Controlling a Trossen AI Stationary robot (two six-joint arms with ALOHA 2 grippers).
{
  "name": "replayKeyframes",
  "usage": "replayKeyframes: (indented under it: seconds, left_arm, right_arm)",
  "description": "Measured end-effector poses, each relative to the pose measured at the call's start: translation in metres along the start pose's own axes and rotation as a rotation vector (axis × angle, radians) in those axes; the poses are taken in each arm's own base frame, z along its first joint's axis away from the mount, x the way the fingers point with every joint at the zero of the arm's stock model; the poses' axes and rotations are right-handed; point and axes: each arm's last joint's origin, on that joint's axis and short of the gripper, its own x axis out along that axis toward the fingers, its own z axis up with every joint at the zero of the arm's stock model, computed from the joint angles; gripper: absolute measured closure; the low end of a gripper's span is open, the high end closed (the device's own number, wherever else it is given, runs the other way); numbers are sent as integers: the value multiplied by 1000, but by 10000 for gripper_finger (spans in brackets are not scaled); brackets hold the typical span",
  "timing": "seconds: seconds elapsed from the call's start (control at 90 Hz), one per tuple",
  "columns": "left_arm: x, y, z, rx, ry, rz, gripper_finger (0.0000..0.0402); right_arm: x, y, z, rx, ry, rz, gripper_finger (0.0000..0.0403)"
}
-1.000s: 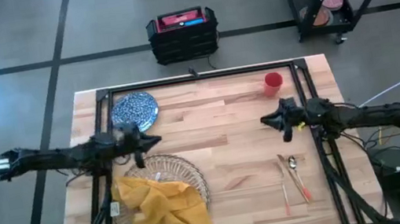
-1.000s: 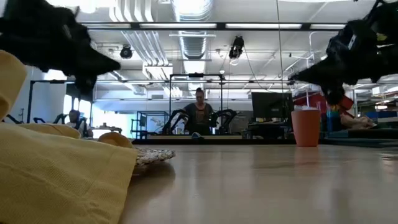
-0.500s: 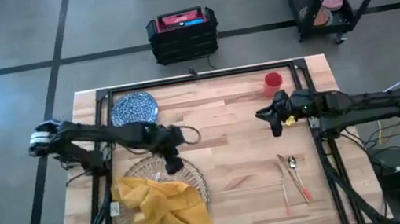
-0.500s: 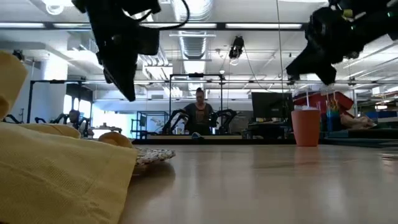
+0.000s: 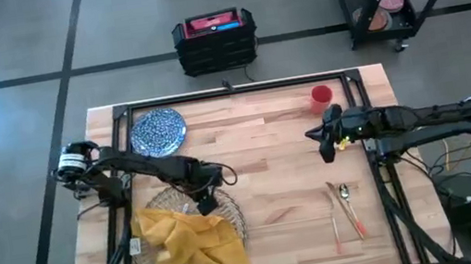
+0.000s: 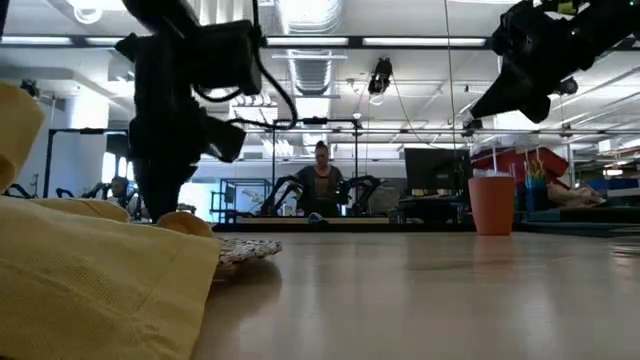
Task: Set table place
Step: Move the brown placemat to the center of the table
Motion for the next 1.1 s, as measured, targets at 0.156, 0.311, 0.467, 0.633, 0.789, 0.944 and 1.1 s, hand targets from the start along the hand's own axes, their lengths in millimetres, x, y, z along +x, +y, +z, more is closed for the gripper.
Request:
replayKeyframes:
  seconds: [0.156, 0.311, 0.467, 0.633, 0.789, 0.944, 1.1]
  left_arm:
    - [19, 20, 7, -80, 32, -90, 402]
    - [31, 44, 40, -82, 13, -132, 401]
    - [27, 56, 99, -11, -191, -77, 401]
    - [3, 62, 176, 94, -448, 9, 401]
    - [-23, 60, 231, 144, -570, -27, 401]
    - [-32, 36, 234, 245, -442, 15, 401]
    - [-37, 26, 221, 259, -400, 112, 401]
  right_arm:
    - [0, 1, 0, 5, -11, -11, 401]
    - [0, 1, 2, 23, -33, 0, 401]
    - [1, 3, 3, 19, -28, 1, 401]
    - [7, 4, 3, 11, -24, -23, 401]
    - [16, 7, 2, -1, 1, -32, 401]
    - [24, 9, -7, -40, 88, -52, 401]
    - [30, 8, -14, -55, 137, -93, 401]
